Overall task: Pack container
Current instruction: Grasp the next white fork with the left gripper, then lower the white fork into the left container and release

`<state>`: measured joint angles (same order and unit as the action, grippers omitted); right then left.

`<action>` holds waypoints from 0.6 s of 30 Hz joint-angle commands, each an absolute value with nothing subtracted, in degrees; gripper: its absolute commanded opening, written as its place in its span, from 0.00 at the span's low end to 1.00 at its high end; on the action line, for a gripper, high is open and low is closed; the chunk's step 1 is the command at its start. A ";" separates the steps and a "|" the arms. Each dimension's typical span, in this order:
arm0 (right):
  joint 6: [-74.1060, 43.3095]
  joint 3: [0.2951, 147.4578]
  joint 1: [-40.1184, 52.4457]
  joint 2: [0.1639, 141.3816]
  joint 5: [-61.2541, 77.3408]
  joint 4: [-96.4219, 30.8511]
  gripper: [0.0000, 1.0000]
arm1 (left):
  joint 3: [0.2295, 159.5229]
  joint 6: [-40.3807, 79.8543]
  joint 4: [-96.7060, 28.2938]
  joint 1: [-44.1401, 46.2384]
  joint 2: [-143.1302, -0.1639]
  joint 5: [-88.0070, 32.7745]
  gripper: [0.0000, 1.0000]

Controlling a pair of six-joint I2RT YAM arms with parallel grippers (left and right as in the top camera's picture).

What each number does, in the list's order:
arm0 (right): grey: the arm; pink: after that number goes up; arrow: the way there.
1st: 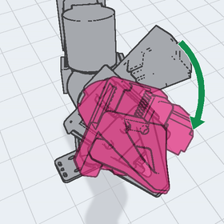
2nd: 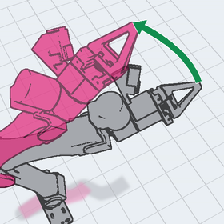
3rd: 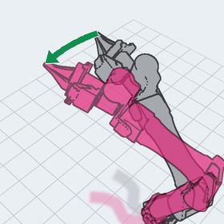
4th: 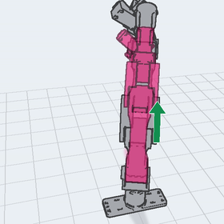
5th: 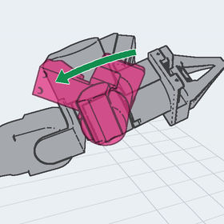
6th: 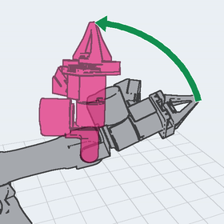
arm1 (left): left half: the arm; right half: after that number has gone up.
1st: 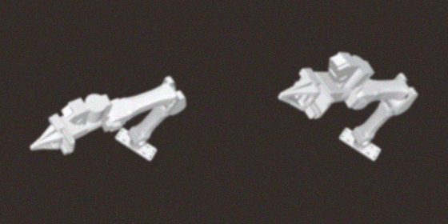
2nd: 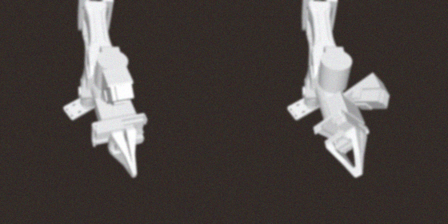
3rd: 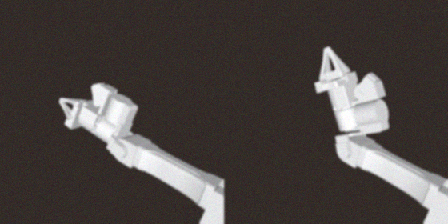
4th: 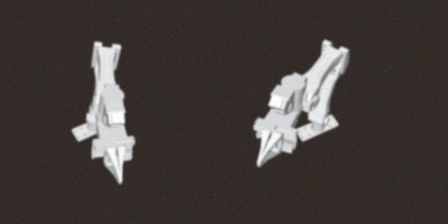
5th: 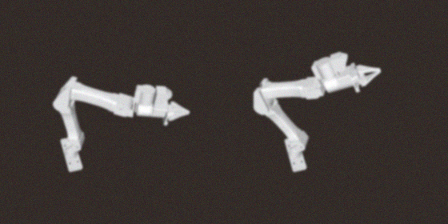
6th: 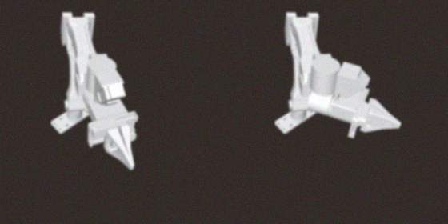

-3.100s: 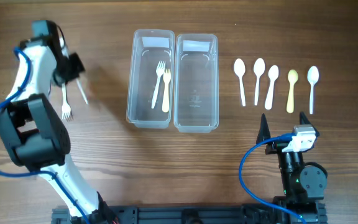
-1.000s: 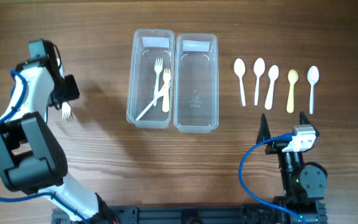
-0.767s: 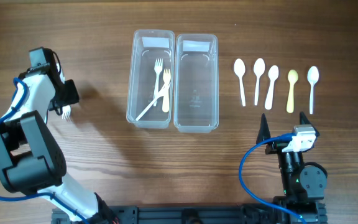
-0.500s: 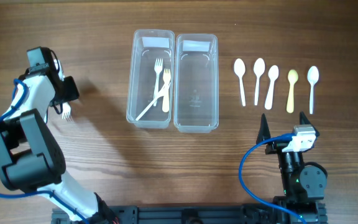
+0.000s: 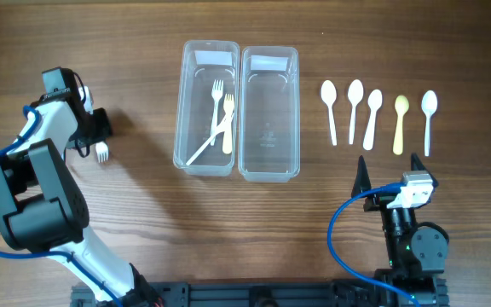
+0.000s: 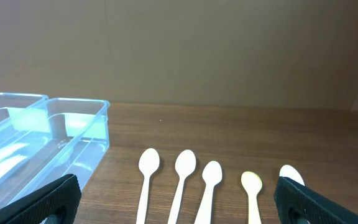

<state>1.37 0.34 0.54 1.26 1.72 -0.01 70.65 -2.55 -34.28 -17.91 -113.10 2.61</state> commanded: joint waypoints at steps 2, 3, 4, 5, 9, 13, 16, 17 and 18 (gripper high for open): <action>1.48 0.30 0.34 1.02 2.61 0.19 1.00 | 70.89 -2.74 -37.36 -18.17 -115.46 3.20 0.04; 1.50 0.30 0.34 1.02 2.61 0.19 1.00 | 72.53 -2.55 -38.33 -18.17 -114.37 3.70 0.04; 1.48 0.30 0.34 1.02 2.61 0.19 1.00 | 73.89 -2.55 -38.87 -18.17 -113.49 3.99 0.04; 1.48 0.30 0.34 1.02 2.61 0.19 1.00 | 76.14 -2.55 -39.66 -18.17 -112.20 4.14 0.04; 1.48 0.30 0.34 1.02 2.61 0.19 1.00 | 87.33 3.68 -45.54 -17.98 -107.72 3.05 0.04; 1.48 0.30 0.34 1.02 2.61 0.19 1.00 | 95.98 7.38 -51.66 -15.55 -104.40 -6.79 0.04; 1.48 0.30 0.34 1.02 2.61 0.19 1.00 | 96.84 11.70 -52.90 -11.92 -102.83 -12.19 0.04; 1.50 0.30 0.34 1.02 2.61 0.19 1.00 | 96.84 12.67 -53.43 -10.52 -102.76 -13.39 0.04; 1.48 0.30 0.34 1.02 2.61 0.19 1.00 | 96.82 12.95 -54.35 -8.56 -102.76 -14.57 0.04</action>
<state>1.37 0.34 0.54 1.28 1.72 -0.01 96.71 8.12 -52.58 -13.32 -102.96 -6.57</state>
